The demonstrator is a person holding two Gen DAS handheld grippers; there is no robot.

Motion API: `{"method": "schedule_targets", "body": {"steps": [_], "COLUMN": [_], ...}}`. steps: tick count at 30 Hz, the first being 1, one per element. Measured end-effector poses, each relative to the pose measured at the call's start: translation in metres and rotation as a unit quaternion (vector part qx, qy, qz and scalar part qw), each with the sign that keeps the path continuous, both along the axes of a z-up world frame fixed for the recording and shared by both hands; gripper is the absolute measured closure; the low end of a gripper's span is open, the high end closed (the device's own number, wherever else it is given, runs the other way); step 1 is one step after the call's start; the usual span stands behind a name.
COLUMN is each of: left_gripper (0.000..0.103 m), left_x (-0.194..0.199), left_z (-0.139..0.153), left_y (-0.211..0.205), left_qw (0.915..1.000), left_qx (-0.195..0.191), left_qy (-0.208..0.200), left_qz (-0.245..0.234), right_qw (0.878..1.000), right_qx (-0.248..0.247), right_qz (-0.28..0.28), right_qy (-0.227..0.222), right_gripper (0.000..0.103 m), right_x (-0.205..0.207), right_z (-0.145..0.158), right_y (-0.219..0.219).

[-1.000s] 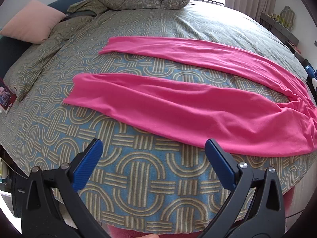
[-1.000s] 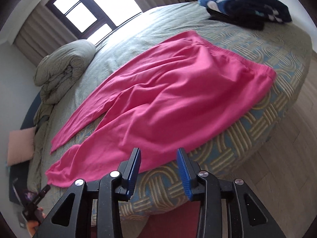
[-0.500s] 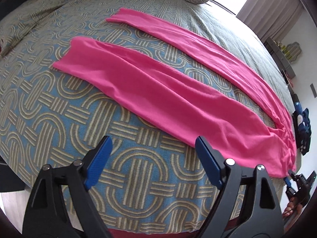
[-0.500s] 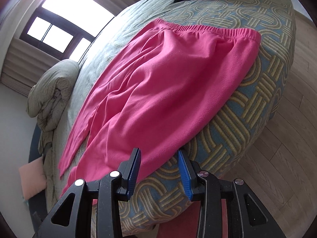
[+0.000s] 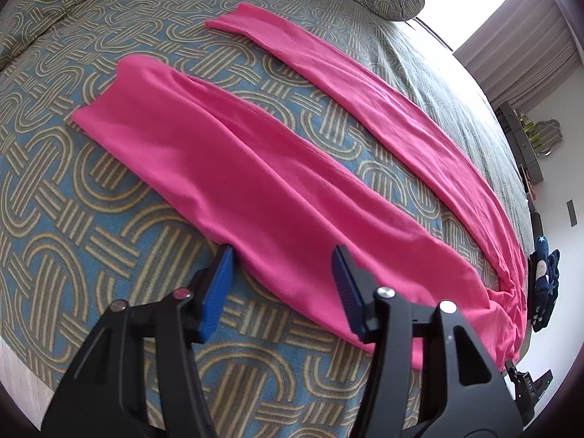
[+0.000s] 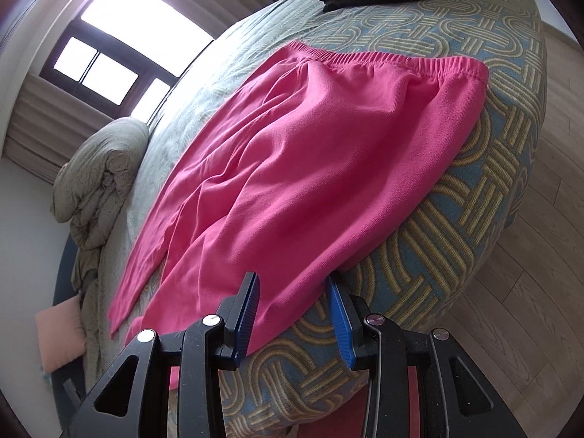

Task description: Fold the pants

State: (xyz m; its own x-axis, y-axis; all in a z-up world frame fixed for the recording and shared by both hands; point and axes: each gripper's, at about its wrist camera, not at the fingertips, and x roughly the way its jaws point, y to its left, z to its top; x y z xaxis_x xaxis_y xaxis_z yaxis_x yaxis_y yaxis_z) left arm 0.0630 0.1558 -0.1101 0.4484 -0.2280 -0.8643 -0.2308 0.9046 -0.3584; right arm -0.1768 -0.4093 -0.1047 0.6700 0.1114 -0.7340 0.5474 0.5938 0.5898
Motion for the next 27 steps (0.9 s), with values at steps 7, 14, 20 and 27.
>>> {"method": "schedule_targets", "body": {"steps": [7, 14, 20, 27], "left_gripper": [0.095, 0.08, 0.024, 0.046], "left_x": [0.004, -0.002, -0.001, 0.007], "left_z": [-0.003, -0.005, -0.002, -0.001], "left_y": [0.024, 0.019, -0.01, -0.033], "left_qw": [0.9981, 0.9993, 0.9997, 0.9968], "left_qx": [-0.047, -0.018, 0.019, 0.052], "left_qy": [-0.001, 0.002, -0.007, -0.011], "left_qz": [0.038, 0.033, -0.015, -0.059], "right_qw": [1.0, 1.0, 0.999, 0.998], "right_qx": [-0.018, -0.007, -0.03, -0.05], "right_qz": [0.0, 0.007, 0.015, 0.022], "right_qy": [0.006, -0.012, -0.01, -0.015], "right_gripper": [0.064, 0.053, 0.044, 0.057], "right_x": [0.006, 0.006, 0.012, 0.015], "right_z": [0.0, -0.003, -0.002, 0.0], "right_y": [0.003, 0.002, 0.01, 0.018]}}
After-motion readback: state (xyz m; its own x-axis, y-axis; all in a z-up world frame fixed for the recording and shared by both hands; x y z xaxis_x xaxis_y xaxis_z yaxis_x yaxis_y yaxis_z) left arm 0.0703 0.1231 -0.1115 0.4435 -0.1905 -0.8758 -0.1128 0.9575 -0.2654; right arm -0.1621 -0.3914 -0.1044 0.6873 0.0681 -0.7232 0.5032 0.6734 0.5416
